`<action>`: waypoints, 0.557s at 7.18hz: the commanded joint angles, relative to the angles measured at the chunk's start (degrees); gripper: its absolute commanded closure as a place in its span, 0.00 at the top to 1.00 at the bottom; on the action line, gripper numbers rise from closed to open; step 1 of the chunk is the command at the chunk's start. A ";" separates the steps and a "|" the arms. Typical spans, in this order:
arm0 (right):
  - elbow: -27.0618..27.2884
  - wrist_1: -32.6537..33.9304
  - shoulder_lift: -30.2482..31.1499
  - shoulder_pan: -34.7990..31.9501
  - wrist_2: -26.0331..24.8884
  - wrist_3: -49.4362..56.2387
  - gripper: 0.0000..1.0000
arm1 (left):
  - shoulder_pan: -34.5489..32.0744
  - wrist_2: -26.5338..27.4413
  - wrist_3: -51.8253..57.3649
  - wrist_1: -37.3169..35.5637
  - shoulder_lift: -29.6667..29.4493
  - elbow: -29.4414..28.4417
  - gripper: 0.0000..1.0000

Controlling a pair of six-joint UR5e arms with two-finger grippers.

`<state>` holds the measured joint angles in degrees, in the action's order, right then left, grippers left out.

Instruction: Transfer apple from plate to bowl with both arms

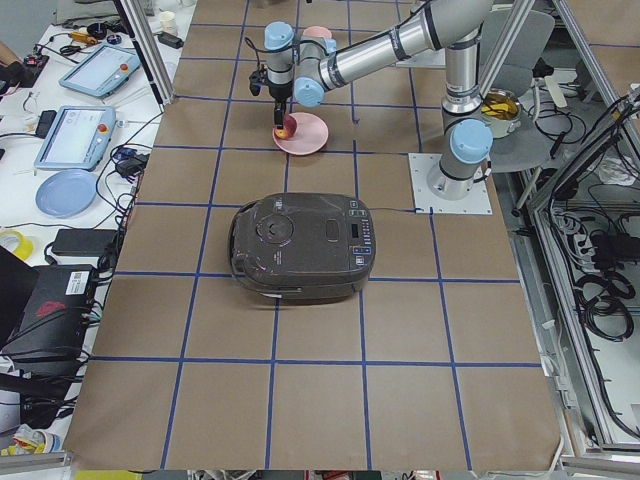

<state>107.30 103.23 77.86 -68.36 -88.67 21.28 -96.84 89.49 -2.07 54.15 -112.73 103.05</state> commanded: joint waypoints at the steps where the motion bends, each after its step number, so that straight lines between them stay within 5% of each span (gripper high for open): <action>1: 4.05 8.73 -4.28 0.07 -0.80 0.26 1.00 | -0.63 0.34 0.05 -2.02 -2.84 -0.05 1.00; 2: 4.32 8.40 -4.73 0.07 -0.28 -0.53 1.00 | -0.72 0.51 0.40 -3.94 -3.46 -0.05 0.91; 3: 5.19 8.40 -4.91 0.07 0.07 -0.62 0.80 | -0.72 0.77 2.40 -5.18 -3.64 -0.05 0.59; 4: 5.72 8.40 -5.08 0.07 -0.01 -1.41 0.38 | -0.72 0.86 2.16 -5.19 -3.46 -0.13 0.45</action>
<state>112.23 111.49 73.12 -68.29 -88.78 20.59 -97.53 90.17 -0.41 49.63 -116.12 102.98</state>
